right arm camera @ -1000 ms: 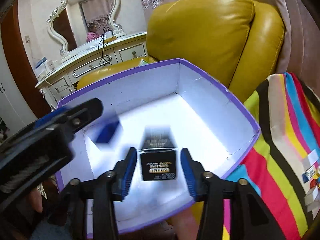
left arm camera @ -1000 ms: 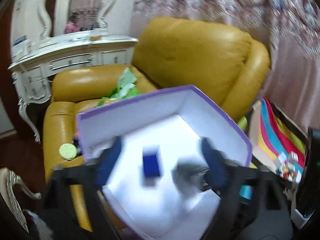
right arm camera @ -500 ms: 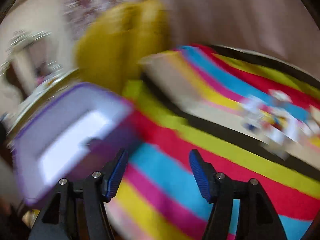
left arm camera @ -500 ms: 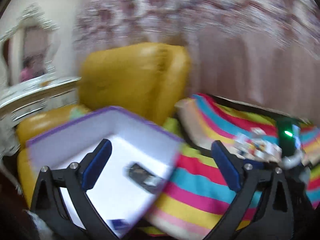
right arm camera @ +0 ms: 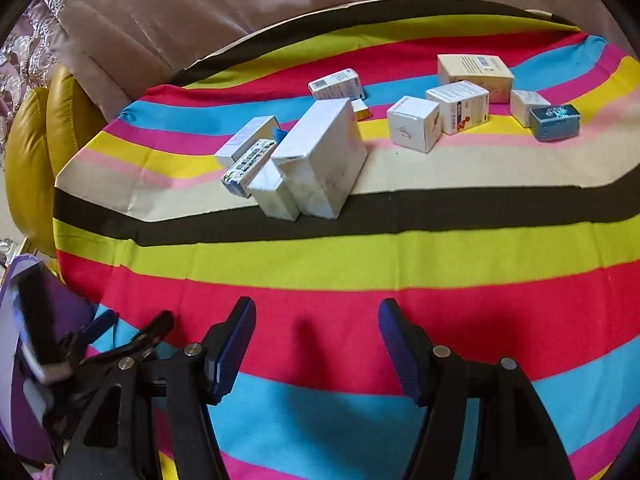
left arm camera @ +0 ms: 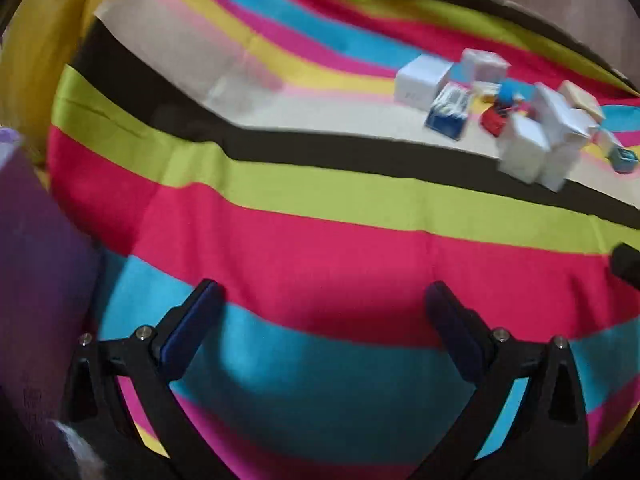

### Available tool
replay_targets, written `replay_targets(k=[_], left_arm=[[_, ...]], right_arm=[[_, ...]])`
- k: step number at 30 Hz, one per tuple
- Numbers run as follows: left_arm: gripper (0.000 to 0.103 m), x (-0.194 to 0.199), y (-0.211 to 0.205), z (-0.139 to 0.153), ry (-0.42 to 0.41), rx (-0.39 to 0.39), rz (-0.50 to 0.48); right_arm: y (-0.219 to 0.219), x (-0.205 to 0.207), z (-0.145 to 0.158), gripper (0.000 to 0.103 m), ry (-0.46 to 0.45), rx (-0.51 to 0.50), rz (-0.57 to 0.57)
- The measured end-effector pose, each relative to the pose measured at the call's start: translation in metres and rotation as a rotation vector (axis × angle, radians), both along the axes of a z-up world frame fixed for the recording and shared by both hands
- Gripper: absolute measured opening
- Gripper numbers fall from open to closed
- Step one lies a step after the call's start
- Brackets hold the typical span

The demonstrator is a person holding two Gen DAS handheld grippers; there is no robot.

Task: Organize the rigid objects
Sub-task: 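Grasp the tall white box with the right tool while the left tool grasps a small white box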

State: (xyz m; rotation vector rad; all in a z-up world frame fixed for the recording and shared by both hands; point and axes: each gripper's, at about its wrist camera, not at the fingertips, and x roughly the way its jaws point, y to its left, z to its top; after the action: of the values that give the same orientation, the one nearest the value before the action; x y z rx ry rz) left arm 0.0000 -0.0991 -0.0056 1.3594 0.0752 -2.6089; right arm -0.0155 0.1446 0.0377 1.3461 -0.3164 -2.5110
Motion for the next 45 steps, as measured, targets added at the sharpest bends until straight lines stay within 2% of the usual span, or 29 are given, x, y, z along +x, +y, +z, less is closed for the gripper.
replay_targets(k=[2, 5, 9, 13, 18, 20, 23, 25, 28, 30, 32, 33, 34, 37, 45], left_arm=[[0.103, 0.001, -0.003, 0.0, 0.017, 0.015, 0.015], [0.103, 0.001, -0.011, -0.005, -0.001, 0.078, 0.02], [0.103, 0.007, -0.01, -0.005, 0.006, 0.077, 0.017], [0.103, 0.004, -0.009, -0.004, 0.006, 0.077, 0.014], [0.103, 0.002, -0.01, -0.003, 0.006, 0.075, 0.016], [0.103, 0.001, -0.01, -0.003, 0.006, 0.075, 0.015], [0.103, -0.004, -0.011, -0.003, 0.005, 0.075, 0.015], [0.103, -0.004, -0.011, -0.003, 0.002, 0.072, 0.021], [0.103, -0.001, -0.011, -0.002, 0.002, 0.072, 0.021], [0.103, -0.002, -0.011, -0.002, 0.001, 0.072, 0.021], [0.103, -0.001, -0.011, -0.002, 0.001, 0.071, 0.022], [0.103, 0.0, -0.011, -0.001, 0.001, 0.071, 0.022], [0.103, -0.001, -0.011, -0.002, 0.001, 0.071, 0.022], [0.103, -0.001, -0.01, -0.002, 0.002, 0.072, 0.023], [0.103, -0.002, -0.01, -0.003, 0.002, 0.071, 0.023]], right_arm=[[-0.005, -0.011, 0.003, 0.065, 0.012, -0.008, -0.003], [-0.016, -0.031, 0.008, 0.065, 0.036, -0.03, -0.013], [-0.028, -0.064, 0.011, 0.065, 0.063, -0.04, -0.066], [-0.026, -0.095, 0.007, 0.065, 0.052, -0.052, -0.115], [-0.018, -0.102, 0.001, 0.065, 0.071, 0.038, -0.148], [-0.022, -0.099, 0.001, 0.065, 0.093, 0.065, -0.13], [-0.037, -0.1, -0.003, 0.064, 0.105, 0.165, -0.108], [-0.044, -0.101, -0.006, 0.063, 0.114, 0.26, -0.145], [-0.045, -0.102, -0.005, 0.063, 0.161, 0.345, -0.228], [-0.045, -0.105, -0.005, 0.063, 0.16, 0.356, -0.235], [-0.043, -0.11, -0.004, 0.061, 0.145, 0.293, -0.184], [-0.042, -0.11, -0.005, 0.041, 0.14, 0.272, -0.165], [-0.039, -0.106, -0.002, 0.035, 0.145, 0.244, -0.134], [-0.025, -0.087, 0.005, 0.035, 0.156, 0.178, -0.084], [0.015, -0.009, 0.0, 0.035, 0.185, 0.344, -0.054]])
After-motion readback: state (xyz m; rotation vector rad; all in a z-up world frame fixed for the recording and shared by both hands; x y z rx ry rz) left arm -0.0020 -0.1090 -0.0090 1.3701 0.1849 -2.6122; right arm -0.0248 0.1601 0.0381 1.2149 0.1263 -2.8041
